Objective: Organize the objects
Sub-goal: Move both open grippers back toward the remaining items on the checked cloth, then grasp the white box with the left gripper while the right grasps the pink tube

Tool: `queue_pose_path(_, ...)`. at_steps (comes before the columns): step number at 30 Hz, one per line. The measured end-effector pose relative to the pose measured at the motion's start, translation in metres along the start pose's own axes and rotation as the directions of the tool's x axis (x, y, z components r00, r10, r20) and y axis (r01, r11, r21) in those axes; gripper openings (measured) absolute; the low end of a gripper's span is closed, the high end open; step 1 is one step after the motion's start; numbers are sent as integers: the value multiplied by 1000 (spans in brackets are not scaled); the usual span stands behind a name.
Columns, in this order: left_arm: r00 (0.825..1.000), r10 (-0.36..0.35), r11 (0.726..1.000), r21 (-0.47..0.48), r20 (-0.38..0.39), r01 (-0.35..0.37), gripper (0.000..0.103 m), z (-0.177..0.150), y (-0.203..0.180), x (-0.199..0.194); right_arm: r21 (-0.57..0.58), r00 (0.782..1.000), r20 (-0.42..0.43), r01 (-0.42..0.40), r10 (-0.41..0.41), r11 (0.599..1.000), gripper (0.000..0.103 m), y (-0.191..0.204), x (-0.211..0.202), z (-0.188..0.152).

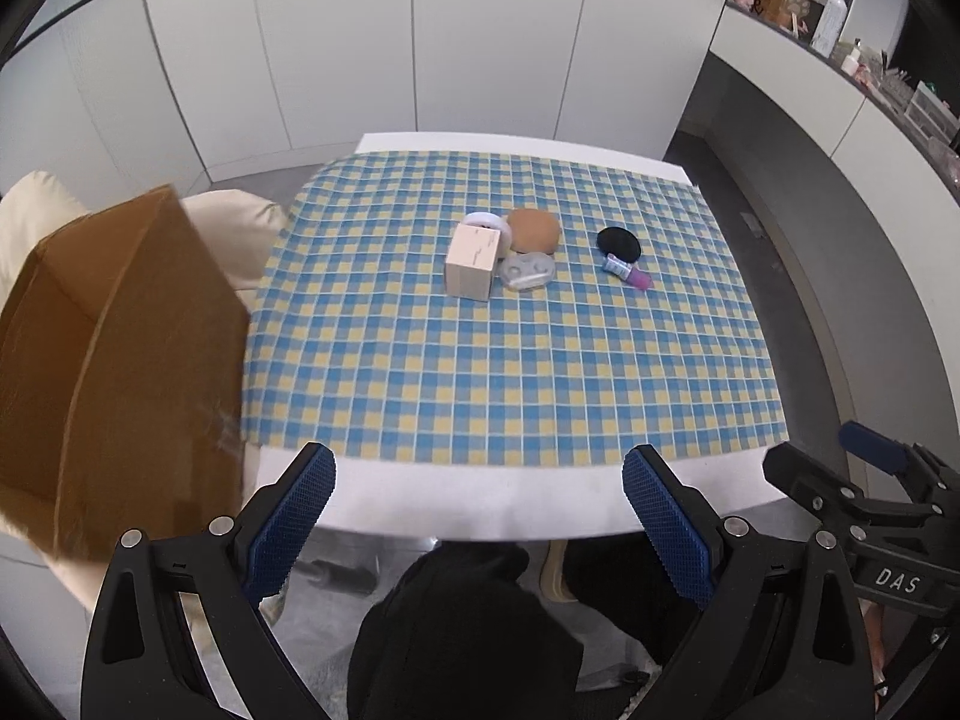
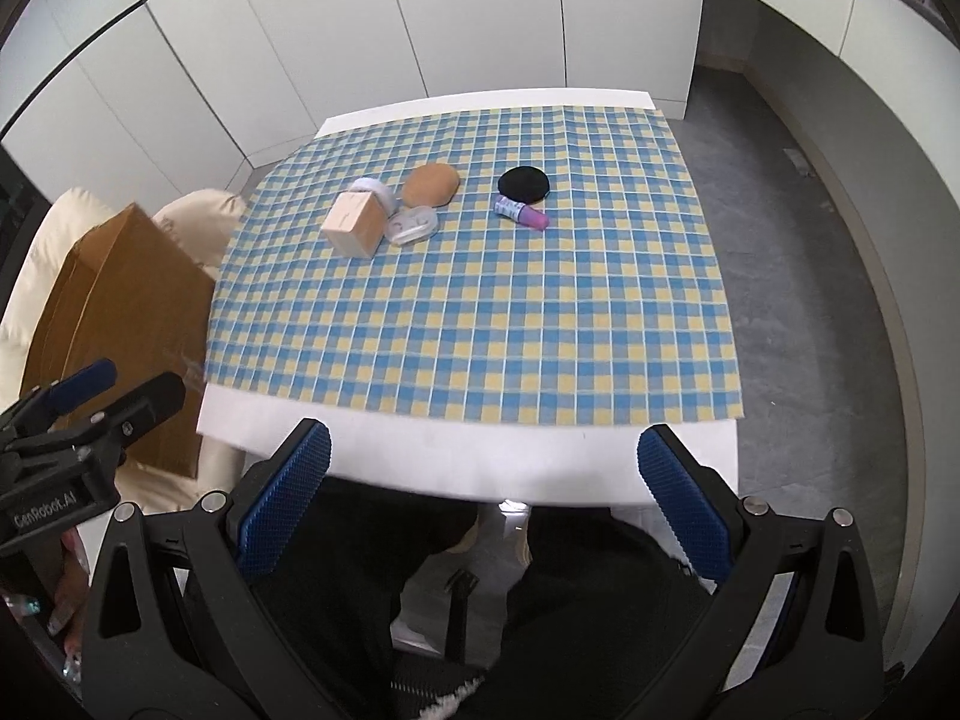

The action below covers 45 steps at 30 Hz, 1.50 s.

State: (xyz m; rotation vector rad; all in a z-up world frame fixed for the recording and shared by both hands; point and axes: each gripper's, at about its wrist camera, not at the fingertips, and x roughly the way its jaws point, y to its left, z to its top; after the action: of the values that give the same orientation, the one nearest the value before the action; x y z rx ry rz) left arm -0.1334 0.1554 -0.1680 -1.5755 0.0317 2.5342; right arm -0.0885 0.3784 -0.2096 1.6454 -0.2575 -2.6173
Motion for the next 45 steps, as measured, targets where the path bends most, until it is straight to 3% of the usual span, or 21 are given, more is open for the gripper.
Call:
queue_pose_path(6,1000,-1,1000,-13,-25,0,97,34,-3,52,21,1000,-4,19,-19,1000,103,-4,46,35)
queue_pose_path(12,1000,5,996,-92,-29,-8,97,66,5,107,163,999,31,6,-11,987,103,-17,103,70)
queue_pose_path(18,998,49,994,-100,-31,-51,97,94,10,160,231,997,39,62,-73,971,103,-26,169,89)
queue_pose_path(24,992,117,983,-133,-51,-123,97,102,13,198,274,989,100,77,-108,959,103,-35,195,98)
queue_pose_path(28,994,94,983,-156,-50,-100,97,99,13,208,344,994,72,47,-77,938,103,-41,216,107)
queue_pose_path(32,994,95,987,-128,-53,-101,97,99,7,216,380,989,75,92,-130,920,103,-40,225,116)
queue_pose_path(34,993,102,988,-111,-50,-107,97,101,2,218,374,982,71,136,-175,917,98,-37,228,119)
queue_pose_path(38,993,113,989,-91,-40,-117,97,103,-7,221,323,959,56,245,-277,914,60,-29,226,116)
queue_pose_path(45,993,113,990,-82,-20,-114,96,113,-14,229,262,959,64,252,-277,931,61,-27,224,113)
